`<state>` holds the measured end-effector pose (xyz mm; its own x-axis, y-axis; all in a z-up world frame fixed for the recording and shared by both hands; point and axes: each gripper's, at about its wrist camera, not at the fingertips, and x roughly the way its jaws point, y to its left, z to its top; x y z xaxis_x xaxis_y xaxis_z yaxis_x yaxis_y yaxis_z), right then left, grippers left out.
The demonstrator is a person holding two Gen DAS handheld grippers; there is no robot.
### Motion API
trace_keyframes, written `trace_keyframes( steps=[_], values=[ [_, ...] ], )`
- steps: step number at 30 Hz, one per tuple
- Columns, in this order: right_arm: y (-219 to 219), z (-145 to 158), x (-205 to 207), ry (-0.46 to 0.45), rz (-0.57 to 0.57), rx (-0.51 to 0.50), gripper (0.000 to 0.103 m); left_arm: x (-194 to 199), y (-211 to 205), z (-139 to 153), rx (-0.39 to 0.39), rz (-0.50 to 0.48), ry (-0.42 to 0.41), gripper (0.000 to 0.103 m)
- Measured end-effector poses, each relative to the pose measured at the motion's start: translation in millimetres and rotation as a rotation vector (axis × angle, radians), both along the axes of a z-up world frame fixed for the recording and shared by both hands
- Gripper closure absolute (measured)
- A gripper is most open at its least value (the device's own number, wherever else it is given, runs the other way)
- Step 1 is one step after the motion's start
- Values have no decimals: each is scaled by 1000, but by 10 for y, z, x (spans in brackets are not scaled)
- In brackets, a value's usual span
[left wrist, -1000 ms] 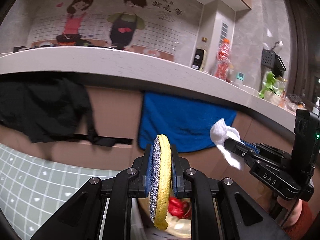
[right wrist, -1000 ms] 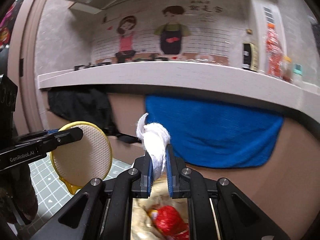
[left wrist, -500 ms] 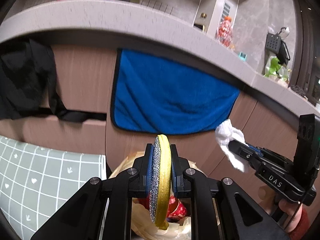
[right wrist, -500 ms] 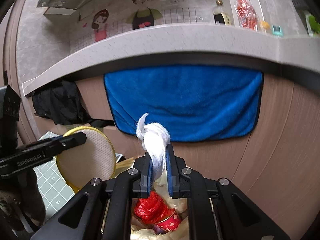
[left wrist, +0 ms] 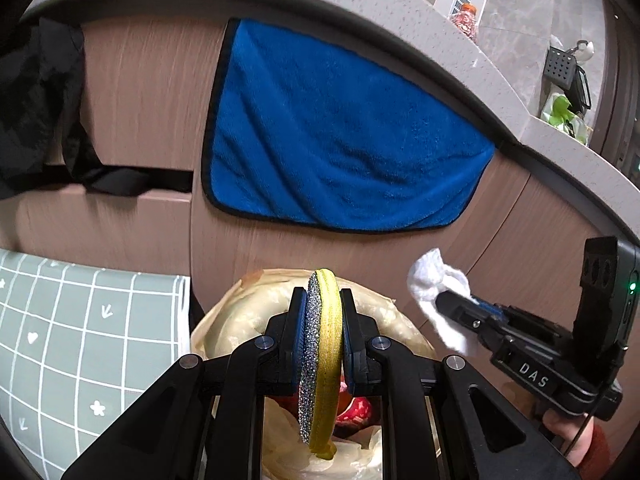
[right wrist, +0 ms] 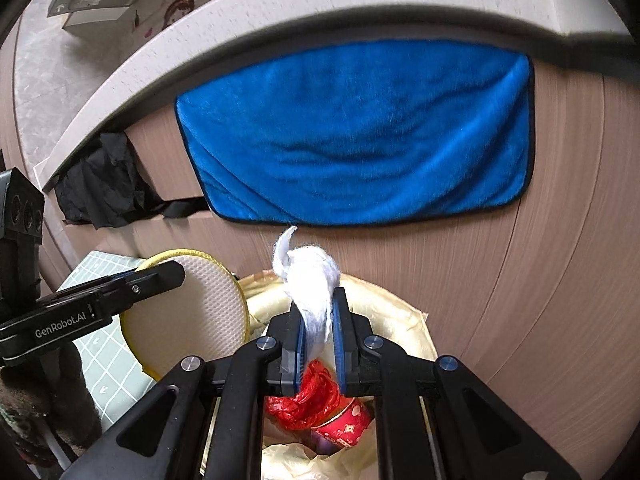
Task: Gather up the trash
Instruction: 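Lift the pad and tissue and carry both over the bin, then open both tools to drop the pad and tissue into the bin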
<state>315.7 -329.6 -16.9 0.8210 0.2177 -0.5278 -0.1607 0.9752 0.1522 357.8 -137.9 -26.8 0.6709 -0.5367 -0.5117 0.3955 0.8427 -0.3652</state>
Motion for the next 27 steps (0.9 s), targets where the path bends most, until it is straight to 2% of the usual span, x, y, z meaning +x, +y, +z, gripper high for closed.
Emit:
trace_keyframes(
  steps=[3,4,5,6,7,8,14,20,24,27],
  values=[
    [-17,-60,37,15,-4,9,91,43,-3,-15,-24,-22,9,85],
    [-18,-69,56,19,-5,11,90,60,-3,-15,-37,-38,12,79],
    [-22,-86,67,27,-8,15,87,81,-8,-15,-43,-52,20,71],
    [-24,-100,74,33,-7,21,77,97,-6,-14,-44,-59,31,45],
    [-25,-111,72,38,-9,27,70,108,10,-13,-51,-63,42,27],
    [-23,-121,58,37,-16,30,59,103,22,-2,-53,-61,44,24],
    [-24,-82,-78,28,-51,40,58,-77,181,74,10,44,29,24],
    [18,20,-361,15,-65,65,56,-451,400,199,72,143,-23,24],
    [134,100,-660,4,-47,87,51,-857,540,272,131,183,-62,24],
    [259,161,-914,-11,-16,80,51,-1239,659,333,167,195,-98,24]
  ],
)
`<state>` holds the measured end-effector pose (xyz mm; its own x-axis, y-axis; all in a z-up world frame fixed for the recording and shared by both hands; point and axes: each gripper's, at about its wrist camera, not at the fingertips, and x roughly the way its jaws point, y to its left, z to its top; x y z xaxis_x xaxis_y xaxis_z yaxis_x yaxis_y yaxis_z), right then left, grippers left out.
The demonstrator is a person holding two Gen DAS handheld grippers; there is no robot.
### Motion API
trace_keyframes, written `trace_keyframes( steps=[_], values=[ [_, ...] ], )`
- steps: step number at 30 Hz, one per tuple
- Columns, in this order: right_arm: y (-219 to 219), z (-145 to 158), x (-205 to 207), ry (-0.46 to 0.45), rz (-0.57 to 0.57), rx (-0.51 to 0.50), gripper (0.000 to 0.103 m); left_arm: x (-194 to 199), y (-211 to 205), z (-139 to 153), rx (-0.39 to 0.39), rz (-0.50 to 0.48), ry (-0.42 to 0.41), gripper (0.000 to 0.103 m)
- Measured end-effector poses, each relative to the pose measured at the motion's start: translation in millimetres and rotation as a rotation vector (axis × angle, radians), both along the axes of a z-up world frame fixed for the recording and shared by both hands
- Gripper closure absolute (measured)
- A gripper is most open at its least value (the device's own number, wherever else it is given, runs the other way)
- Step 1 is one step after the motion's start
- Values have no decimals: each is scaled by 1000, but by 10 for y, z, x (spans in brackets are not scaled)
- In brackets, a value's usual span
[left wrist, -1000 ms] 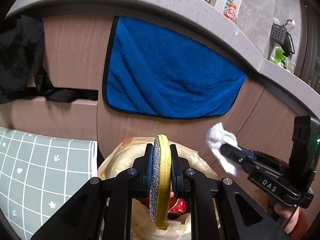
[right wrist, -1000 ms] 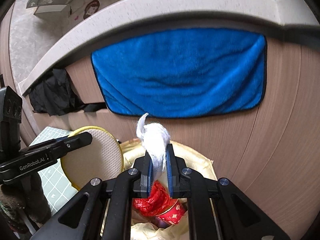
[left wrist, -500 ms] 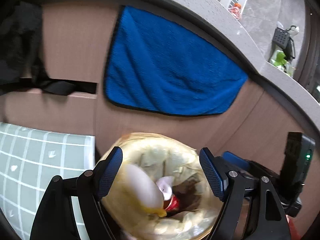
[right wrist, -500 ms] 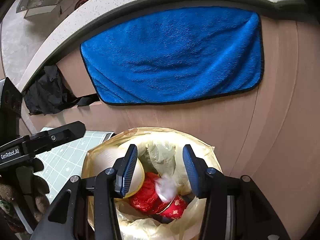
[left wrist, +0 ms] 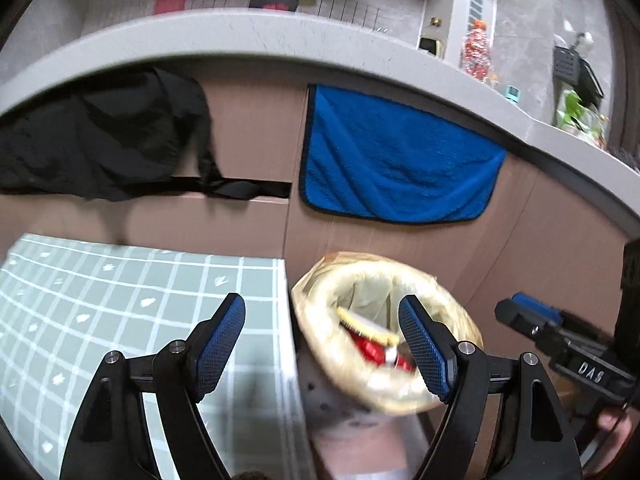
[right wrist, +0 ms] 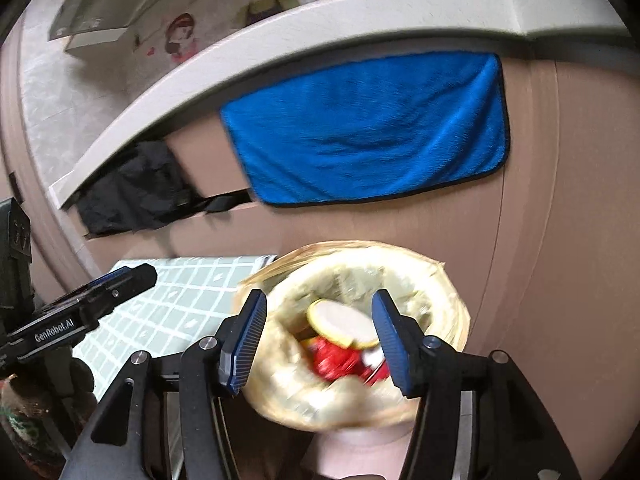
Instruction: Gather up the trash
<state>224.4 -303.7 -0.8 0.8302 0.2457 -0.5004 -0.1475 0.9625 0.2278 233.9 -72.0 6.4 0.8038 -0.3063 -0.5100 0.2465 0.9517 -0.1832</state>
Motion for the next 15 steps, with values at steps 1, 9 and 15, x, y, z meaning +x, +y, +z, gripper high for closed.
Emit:
trace_keyframes(
  steps=[1,9,15],
  values=[
    [56,19,-109,-12,9,-10,51,-136,46,18,18,11,-7,24],
    [546,172,-1056,-119,7,-139,50,-1117,401,76,104,118,-75,24],
    [826,118,-1523,-123,41,-143,50,-1553,575,18,115,160,-57,24]
  ],
)
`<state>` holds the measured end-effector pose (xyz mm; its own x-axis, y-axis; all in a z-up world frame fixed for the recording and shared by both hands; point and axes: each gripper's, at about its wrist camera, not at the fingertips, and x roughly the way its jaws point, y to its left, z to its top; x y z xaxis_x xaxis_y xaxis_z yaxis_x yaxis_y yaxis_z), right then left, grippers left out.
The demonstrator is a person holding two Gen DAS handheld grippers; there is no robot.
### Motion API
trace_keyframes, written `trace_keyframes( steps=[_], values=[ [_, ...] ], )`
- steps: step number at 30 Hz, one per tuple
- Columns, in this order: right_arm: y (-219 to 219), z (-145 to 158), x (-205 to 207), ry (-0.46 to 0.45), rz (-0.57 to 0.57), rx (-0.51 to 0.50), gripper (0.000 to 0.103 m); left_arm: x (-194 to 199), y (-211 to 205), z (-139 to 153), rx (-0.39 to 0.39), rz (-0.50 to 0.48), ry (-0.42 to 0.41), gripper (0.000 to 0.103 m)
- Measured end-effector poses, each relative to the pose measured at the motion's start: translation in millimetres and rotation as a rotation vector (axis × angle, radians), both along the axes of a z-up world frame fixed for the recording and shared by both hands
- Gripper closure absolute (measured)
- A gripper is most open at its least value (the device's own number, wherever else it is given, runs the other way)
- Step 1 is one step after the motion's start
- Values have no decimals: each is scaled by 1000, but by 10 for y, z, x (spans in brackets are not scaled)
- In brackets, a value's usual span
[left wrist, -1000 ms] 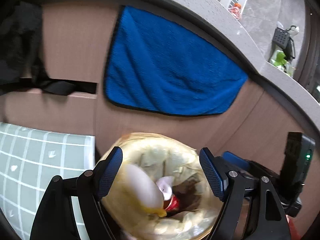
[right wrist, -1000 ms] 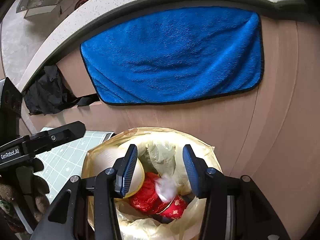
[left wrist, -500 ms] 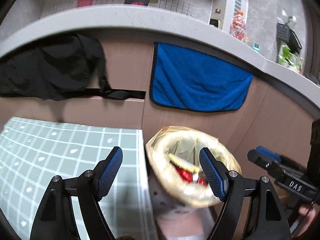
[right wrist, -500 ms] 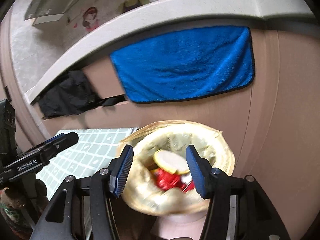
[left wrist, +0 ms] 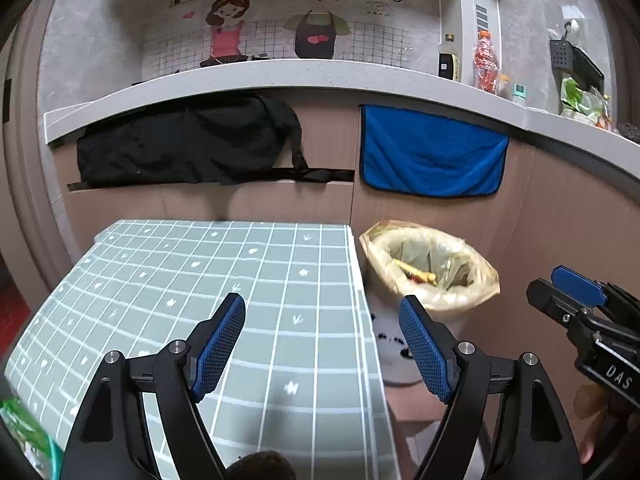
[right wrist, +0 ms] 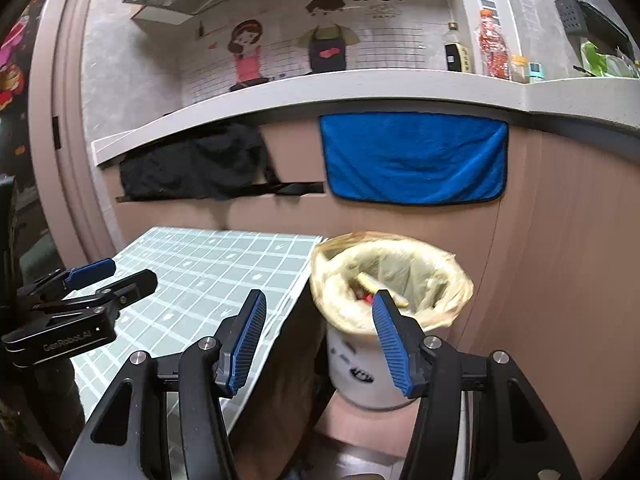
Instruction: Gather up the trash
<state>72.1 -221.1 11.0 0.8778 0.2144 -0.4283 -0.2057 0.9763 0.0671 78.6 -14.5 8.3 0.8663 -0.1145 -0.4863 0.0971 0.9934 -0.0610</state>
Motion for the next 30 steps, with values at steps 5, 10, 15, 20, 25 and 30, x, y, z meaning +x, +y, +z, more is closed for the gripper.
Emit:
trace_keyframes(
  steps=[5,10,15,20,25,30],
  values=[
    [198,-36,-296,-27,10,-31,50,-323,37,40,41,12,-53,24],
    [277,-27,-486,-48,1,-28,50,-477,104,98,40,24,-66,24],
    [268,-2,-576,-39,-19,-10,50,-598,178,162,50,52,-89,24],
    [329,-2,-661,-33,-13,-22,50,-707,255,200,37,63,-97,24],
    [403,7,-755,-46,-19,-42,50,-787,302,227,25,68,-107,24],
    [436,81,-816,-73,-23,-59,50,-837,325,245,13,65,-113,24]
  ],
)
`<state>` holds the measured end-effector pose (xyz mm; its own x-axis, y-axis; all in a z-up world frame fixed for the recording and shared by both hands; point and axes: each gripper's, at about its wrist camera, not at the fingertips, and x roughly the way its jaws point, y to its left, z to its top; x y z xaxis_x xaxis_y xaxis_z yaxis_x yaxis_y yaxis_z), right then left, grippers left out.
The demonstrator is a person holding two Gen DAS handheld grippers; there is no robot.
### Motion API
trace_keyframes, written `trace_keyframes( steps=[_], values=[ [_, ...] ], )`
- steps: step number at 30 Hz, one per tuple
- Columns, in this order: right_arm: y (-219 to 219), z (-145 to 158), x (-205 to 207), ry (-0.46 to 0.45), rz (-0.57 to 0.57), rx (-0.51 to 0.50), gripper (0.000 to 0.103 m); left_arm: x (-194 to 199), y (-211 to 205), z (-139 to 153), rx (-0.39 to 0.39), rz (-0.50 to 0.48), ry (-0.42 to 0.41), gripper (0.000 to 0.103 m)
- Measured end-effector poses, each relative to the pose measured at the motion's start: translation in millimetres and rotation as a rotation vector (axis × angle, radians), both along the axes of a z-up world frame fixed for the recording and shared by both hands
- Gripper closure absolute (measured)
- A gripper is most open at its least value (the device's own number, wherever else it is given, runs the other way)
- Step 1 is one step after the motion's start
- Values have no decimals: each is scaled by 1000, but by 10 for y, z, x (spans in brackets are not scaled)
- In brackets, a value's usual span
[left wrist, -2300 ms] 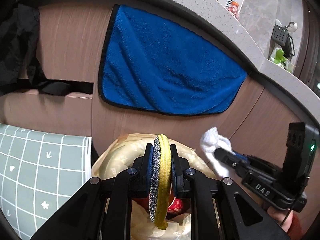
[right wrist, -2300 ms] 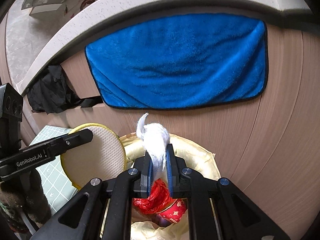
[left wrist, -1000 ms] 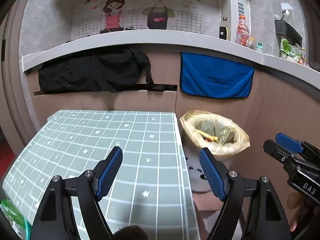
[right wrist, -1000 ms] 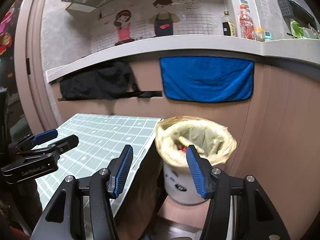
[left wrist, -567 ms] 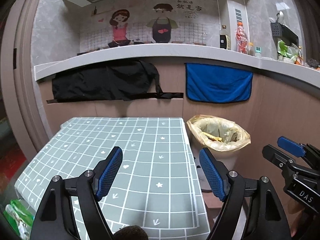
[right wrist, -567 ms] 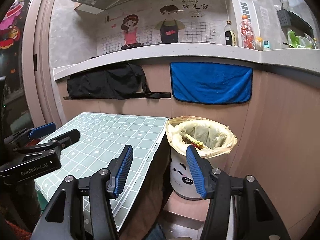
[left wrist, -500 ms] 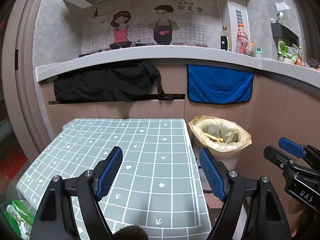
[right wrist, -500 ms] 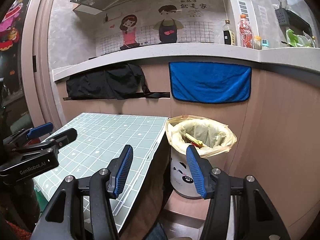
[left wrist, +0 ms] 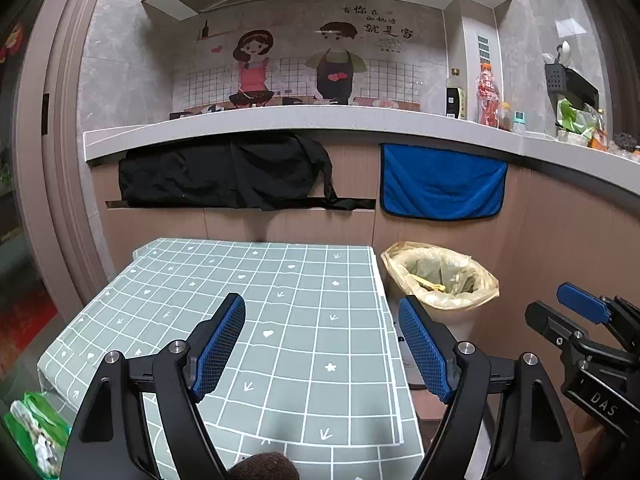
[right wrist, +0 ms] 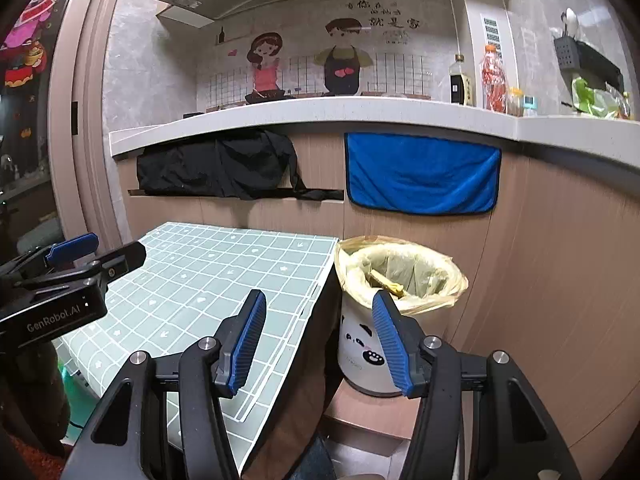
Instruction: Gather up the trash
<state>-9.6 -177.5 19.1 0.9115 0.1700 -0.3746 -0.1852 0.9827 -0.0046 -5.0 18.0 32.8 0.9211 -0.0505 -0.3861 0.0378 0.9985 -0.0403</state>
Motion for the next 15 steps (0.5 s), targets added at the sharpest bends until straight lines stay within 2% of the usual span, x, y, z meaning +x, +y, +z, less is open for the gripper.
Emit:
trace_keyframes(
  steps=[15],
  values=[
    [-11,44,-47,-14,-6,-5,50,-59,-34,40,-8,-8,-1,24]
  ],
)
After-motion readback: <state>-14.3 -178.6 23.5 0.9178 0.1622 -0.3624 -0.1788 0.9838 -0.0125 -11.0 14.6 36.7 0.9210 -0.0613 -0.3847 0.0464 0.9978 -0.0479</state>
